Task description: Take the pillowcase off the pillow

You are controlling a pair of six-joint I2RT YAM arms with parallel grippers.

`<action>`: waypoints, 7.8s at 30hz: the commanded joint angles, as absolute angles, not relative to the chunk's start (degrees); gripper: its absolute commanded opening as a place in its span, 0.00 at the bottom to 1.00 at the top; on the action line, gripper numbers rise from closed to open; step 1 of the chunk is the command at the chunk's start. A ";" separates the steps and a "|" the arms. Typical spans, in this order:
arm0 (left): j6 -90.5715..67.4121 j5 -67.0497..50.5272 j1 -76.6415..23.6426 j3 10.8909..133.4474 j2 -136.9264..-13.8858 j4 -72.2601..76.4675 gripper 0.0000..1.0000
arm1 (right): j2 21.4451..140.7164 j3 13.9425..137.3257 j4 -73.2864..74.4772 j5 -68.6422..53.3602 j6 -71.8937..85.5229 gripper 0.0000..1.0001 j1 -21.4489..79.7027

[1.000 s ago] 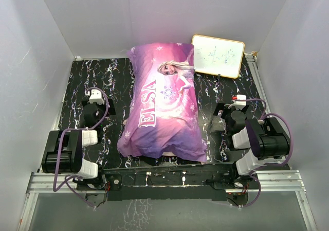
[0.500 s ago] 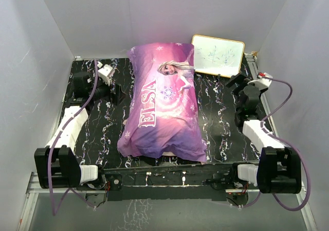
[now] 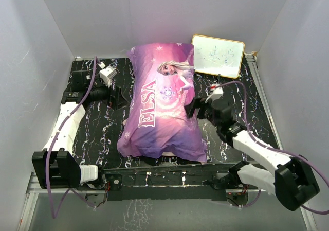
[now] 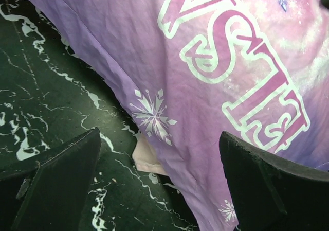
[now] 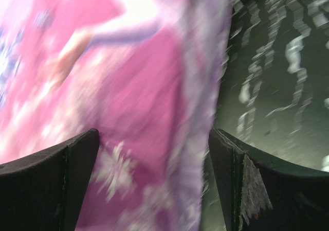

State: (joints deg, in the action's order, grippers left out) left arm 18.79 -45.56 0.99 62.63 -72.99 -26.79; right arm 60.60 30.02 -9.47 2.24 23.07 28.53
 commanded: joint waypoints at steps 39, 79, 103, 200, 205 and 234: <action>45.14 -38.71 22.68 60.88 -69.86 -48.57 0.97 | 84.14 65.74 11.91 2.51 13.28 0.98 20.57; 47.38 -28.46 32.13 57.96 -78.71 -44.65 0.93 | 83.14 48.41 0.52 3.57 14.53 0.87 35.93; 46.64 -39.33 32.17 73.84 -73.67 -63.63 0.00 | 56.40 48.98 12.30 12.15 23.04 0.08 45.46; 33.28 -22.53 15.44 102.72 -93.86 -65.55 0.89 | 104.37 105.21 29.04 8.72 15.06 0.98 41.50; 38.01 -16.39 17.54 88.33 -89.24 -60.22 0.82 | 109.49 105.11 30.04 3.35 11.54 0.99 45.02; 28.13 0.96 15.90 81.45 -96.81 -27.68 0.45 | 101.03 75.03 17.75 -3.08 21.98 0.79 41.95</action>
State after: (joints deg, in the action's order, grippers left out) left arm 30.06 -2.02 17.58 79.94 -95.15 -31.46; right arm 101.80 79.29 9.89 -2.35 19.73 40.97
